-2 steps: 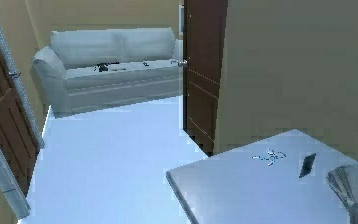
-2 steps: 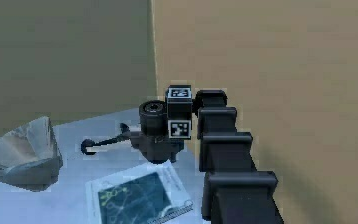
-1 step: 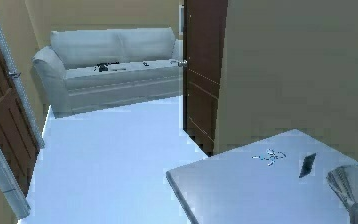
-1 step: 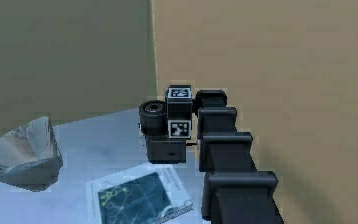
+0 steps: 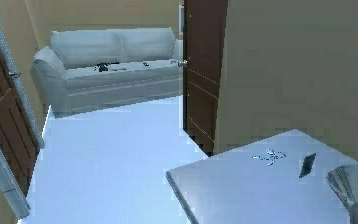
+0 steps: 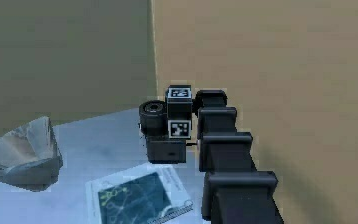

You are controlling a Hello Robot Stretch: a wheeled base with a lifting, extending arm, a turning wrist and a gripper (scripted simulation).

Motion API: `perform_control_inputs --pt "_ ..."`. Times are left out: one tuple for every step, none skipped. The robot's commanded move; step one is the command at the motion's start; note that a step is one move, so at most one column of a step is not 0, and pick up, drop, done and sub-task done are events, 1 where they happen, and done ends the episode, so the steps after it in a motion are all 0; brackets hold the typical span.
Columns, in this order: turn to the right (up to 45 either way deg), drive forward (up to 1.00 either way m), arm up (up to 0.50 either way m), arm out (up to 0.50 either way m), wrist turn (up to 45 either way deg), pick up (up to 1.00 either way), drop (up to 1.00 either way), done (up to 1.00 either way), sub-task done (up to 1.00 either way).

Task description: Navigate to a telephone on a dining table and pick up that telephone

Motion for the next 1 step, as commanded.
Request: perform_control_inputs --pt "0.0 0.0 0.0 0.0 0.0 0.0 0.0 1.0 0.0"
